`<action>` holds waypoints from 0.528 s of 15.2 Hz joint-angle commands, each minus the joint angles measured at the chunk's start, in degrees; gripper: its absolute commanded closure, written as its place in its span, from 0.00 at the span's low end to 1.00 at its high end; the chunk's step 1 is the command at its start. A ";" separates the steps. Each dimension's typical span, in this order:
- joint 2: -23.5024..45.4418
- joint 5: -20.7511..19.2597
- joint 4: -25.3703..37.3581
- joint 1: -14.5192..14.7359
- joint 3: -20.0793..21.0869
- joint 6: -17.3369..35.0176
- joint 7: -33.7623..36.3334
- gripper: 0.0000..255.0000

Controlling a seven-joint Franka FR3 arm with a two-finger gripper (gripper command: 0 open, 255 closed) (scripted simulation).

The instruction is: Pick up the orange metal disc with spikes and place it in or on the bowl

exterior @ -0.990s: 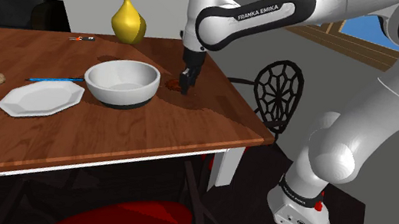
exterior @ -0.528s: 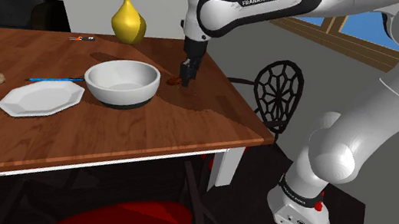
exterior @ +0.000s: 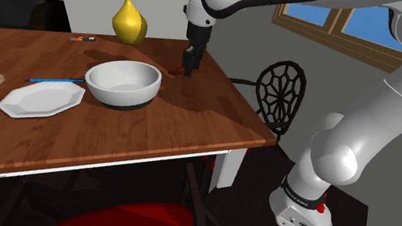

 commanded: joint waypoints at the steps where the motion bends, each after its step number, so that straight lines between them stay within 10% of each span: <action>1: 0.01 0.03 1.62 0.05 0.08 -1.64 0.05 1.00; 8: 0.31 0.11 7.31 0.07 0.12 -7.02 -0.16 1.00</action>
